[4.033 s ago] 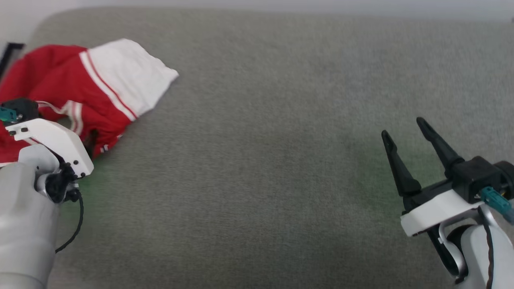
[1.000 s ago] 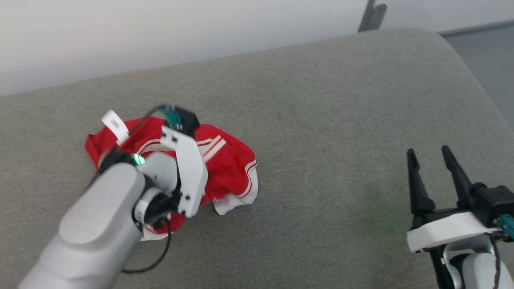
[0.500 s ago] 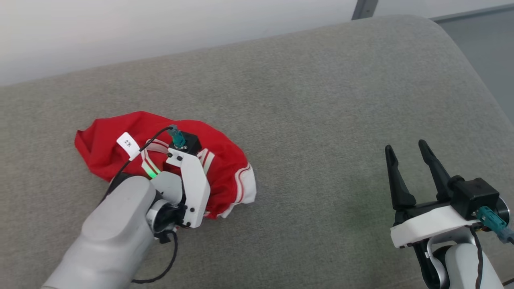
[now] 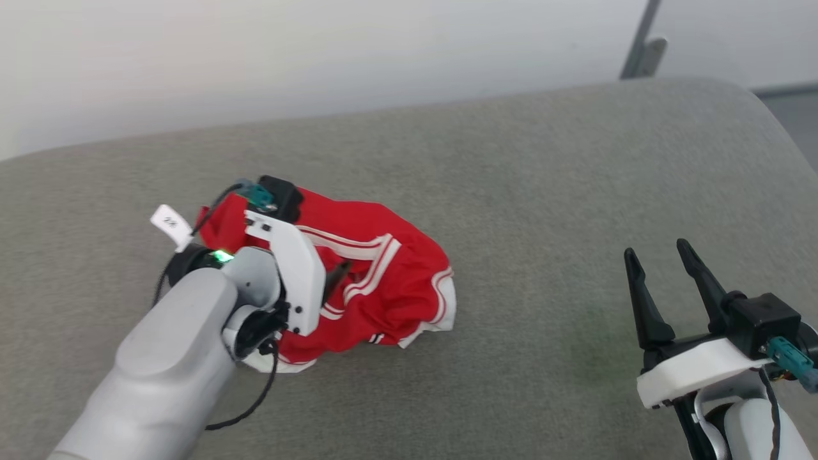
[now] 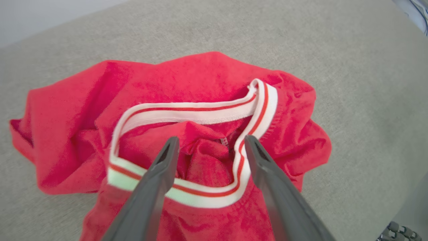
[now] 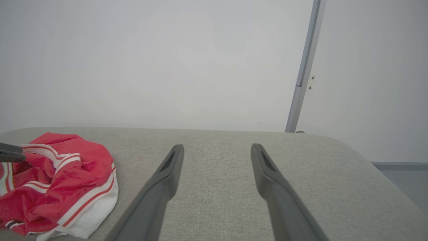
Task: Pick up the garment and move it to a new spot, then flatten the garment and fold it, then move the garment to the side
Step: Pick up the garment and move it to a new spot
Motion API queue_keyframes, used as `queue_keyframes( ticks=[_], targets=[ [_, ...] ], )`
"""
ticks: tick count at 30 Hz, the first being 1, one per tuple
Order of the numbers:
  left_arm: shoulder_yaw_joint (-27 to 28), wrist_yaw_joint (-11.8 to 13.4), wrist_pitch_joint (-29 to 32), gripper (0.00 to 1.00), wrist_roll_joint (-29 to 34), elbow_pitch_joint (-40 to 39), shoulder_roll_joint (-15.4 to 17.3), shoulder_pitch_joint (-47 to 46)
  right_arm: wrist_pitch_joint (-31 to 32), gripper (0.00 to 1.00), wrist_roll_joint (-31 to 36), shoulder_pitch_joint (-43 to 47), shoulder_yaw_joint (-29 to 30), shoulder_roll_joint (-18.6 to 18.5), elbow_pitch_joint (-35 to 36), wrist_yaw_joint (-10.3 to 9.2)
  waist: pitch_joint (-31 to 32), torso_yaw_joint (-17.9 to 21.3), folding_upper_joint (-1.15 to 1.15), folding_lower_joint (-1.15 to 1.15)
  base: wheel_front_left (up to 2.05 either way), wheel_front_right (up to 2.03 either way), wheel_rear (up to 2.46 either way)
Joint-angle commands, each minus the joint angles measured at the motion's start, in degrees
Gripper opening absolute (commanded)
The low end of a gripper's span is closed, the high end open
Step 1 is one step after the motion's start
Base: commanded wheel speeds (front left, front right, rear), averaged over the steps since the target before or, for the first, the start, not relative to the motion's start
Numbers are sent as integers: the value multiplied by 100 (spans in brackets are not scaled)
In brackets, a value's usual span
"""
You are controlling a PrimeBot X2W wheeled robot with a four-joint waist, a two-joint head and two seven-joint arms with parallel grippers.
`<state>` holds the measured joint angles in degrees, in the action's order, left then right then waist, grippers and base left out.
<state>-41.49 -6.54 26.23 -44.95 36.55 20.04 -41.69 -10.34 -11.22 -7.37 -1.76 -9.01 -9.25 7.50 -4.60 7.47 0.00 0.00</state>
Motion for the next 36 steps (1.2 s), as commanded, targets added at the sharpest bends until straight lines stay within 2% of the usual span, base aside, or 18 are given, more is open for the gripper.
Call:
queue_keyframes(
  ticks=[1,11,25,30,36],
  targets=[
    [45,-14,-137,100,32,-52,55,143,28,100,-39,90,-1,-28,21,-1,152,-161,0,0,0,0,0],
    [575,205,-1694,100,30,-721,519,855,95,100,-94,340,-14,-139,59,-1,466,-499,0,0,0,0,0],
    [1376,801,-3665,100,-38,-1752,1135,2472,-15,100,-98,482,202,-156,-57,-1,623,-700,0,0,0,0,0],
    [1619,964,-3997,100,-59,-2022,1214,3066,-52,100,-103,527,264,-136,-89,-1,655,-727,0,0,0,0,0],
    [1900,1148,-4110,100,1,-2232,1216,3634,-71,100,-95,560,311,-127,-107,-1,678,-748,0,0,0,0,0]
  ],
)
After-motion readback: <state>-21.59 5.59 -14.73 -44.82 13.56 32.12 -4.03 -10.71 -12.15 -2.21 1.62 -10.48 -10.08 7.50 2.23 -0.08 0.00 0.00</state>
